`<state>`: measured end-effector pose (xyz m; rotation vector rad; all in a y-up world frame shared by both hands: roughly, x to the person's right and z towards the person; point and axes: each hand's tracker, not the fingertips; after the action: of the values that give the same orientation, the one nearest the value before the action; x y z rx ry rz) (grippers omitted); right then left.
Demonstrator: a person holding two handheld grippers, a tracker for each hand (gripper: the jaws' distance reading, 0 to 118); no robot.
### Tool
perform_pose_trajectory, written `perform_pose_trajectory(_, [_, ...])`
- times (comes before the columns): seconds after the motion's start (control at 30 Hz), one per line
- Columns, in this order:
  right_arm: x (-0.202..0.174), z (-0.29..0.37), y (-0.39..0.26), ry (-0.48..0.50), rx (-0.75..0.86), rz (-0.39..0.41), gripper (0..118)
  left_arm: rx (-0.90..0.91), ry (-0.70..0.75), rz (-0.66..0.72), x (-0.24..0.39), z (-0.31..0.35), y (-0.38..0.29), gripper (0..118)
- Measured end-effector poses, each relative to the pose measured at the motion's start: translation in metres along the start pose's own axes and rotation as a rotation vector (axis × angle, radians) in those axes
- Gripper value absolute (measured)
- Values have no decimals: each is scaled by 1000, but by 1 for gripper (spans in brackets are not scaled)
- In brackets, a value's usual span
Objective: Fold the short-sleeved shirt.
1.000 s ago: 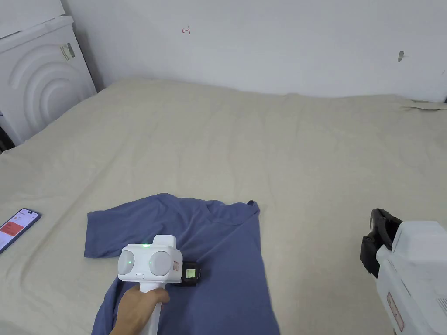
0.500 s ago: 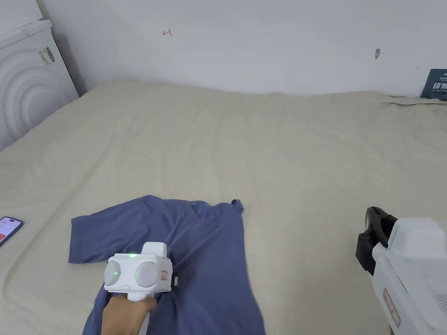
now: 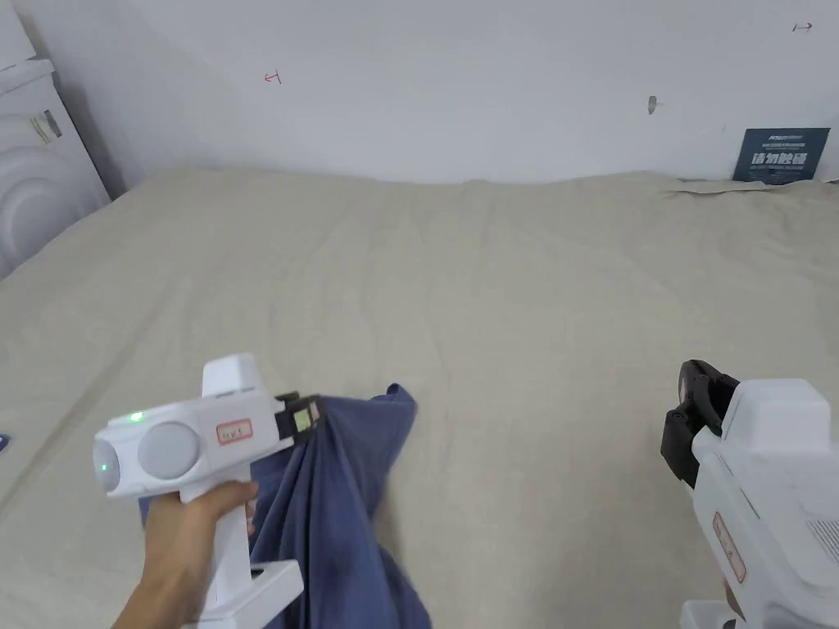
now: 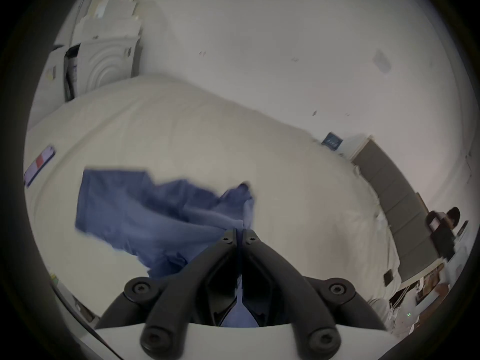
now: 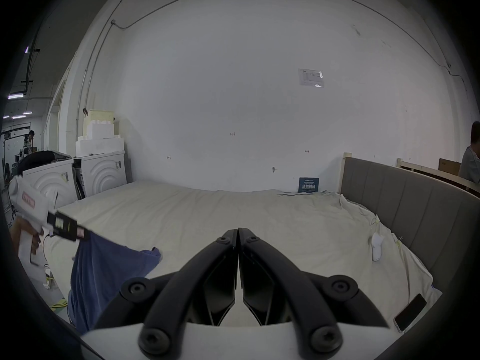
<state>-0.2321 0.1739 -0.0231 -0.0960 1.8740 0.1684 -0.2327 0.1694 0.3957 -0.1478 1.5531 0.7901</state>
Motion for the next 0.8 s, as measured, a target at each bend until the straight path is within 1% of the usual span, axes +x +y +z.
perform_pose_trajectory(0.23, [25,17,6,-55,25,-12,1,79,-144,-186,102,-13,51,0])
perform_pose_trajectory(0.43, [56,36,12,-128,49,-15,1,72,-310,-267,190,-32,65,0])
perform_pose_trajectory(0.6, [84,53,16,-201,65,-14,1,42,-409,-358,253,-48,47,0])
perform_pose_trajectory(0.8, [112,73,13,-273,65,-14,1,-101,-459,-410,291,-81,-9,0])
